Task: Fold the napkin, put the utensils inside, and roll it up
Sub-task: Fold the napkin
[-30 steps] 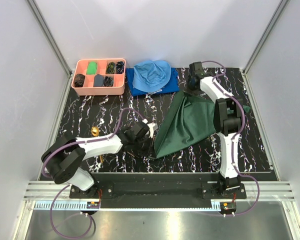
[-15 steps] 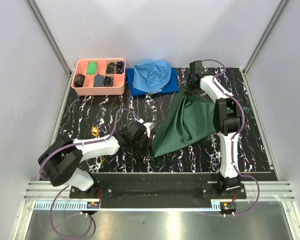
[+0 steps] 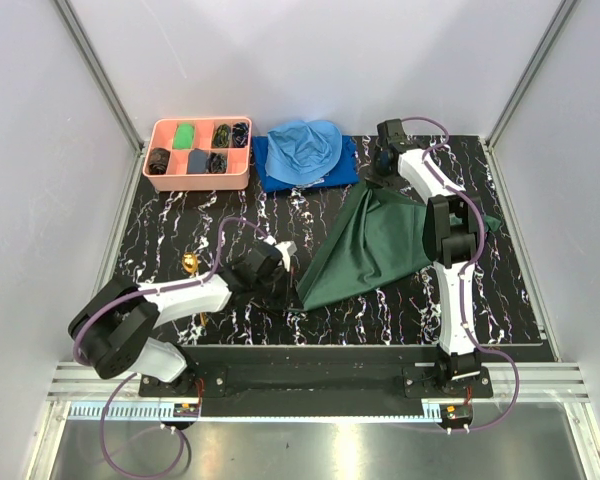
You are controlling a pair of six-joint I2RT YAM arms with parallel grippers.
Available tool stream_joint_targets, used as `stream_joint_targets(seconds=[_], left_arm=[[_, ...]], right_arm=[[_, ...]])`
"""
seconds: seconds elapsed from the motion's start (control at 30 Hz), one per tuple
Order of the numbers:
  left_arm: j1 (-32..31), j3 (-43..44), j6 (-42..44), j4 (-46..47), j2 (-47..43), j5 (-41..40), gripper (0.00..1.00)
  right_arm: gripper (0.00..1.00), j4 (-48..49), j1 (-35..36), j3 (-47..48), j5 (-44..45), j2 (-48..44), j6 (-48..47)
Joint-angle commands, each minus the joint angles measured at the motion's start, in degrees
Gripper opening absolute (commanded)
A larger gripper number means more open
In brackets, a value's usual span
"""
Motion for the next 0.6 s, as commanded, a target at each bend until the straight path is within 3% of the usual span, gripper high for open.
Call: stream_joint_targets(seconds=[0.0,0.57], left_arm=[[0.9,-1.5,-0.8,1.1,-1.9,0.6,0.0],[4.6,-3.6,-2.2,3.3,-2.2,1.2,0.0]], right_arm=[[0.0,1.8,-0.1,4.2,0.3,0.9,-0.5],[0.0,0.2,0.1,9.5,0.2,4.9,-0.7]])
